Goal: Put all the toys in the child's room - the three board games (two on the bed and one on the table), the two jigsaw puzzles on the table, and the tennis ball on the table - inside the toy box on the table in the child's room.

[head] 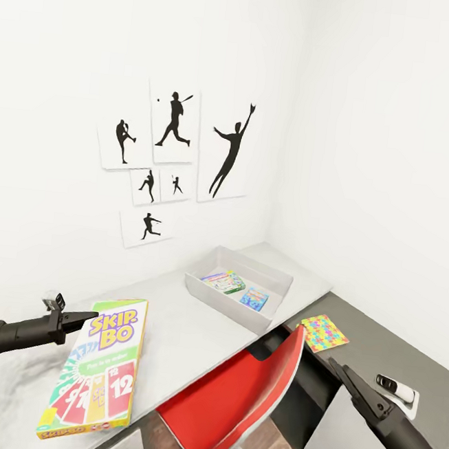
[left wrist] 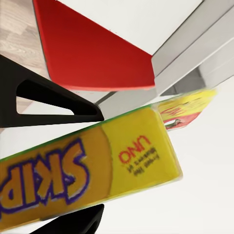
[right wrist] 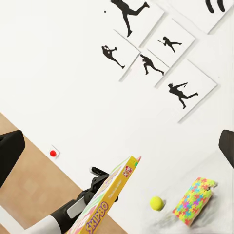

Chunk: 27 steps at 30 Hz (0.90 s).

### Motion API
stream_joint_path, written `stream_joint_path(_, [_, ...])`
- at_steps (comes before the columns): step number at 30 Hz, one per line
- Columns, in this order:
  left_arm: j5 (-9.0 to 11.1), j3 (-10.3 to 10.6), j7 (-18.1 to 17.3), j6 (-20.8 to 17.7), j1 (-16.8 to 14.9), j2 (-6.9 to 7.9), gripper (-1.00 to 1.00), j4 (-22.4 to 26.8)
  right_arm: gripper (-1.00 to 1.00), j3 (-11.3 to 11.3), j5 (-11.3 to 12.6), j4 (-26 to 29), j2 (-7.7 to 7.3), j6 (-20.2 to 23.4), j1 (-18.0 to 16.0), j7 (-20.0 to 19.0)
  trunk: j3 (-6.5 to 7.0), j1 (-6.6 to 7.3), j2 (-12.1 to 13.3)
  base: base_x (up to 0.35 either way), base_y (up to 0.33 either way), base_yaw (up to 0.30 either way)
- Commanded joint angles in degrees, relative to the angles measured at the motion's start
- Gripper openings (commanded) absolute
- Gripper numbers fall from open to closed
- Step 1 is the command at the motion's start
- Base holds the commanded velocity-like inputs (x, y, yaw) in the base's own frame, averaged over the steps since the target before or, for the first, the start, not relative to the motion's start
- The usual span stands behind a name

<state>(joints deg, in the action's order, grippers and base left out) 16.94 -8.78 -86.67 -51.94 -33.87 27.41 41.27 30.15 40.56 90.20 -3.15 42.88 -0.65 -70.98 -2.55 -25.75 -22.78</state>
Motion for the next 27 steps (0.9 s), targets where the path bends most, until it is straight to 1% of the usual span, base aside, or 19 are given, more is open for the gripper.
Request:
stream_joint_path(1, [0.0, 0.0, -0.2, -0.5, -0.1, 0.01, -1.00, 0.0, 1.00, 0.0, 0.2, 0.0, -0.01, 0.4, -0.1, -0.1, -0.13, -0.04, -0.1, 0.000, -0.301, 0.000])
stream_joint_path(7, [0.0, 0.0, -0.2, -0.3, -0.1, 0.01, -1.00, 0.0, 1.00, 0.0, 0.2, 0.0, -0.01, 0.4, -0.1, -0.1, -0.13, -0.04, -0.1, 0.057, -0.303, 0.000])
stream_joint_path(14, [0.0, -0.1, -0.2, -0.3, 0.0, 0.01, -1.00, 0.0, 1.00, 0.1, 0.2, 0.0, -0.01, 0.4, -0.1, -0.1, -0.12, -0.04, -0.1, 0.164, -0.293, 0.018])
stream_joint_path(27, [0.0, -0.1, -0.2, -0.3, 0.0, 0.06, -1.00, 0.0, 1.00, 0.1, 0.2, 0.0, -0.01, 0.4, 0.0, -0.1, 0.67, -0.04, -0.1, 0.231, -0.268, 0.199])
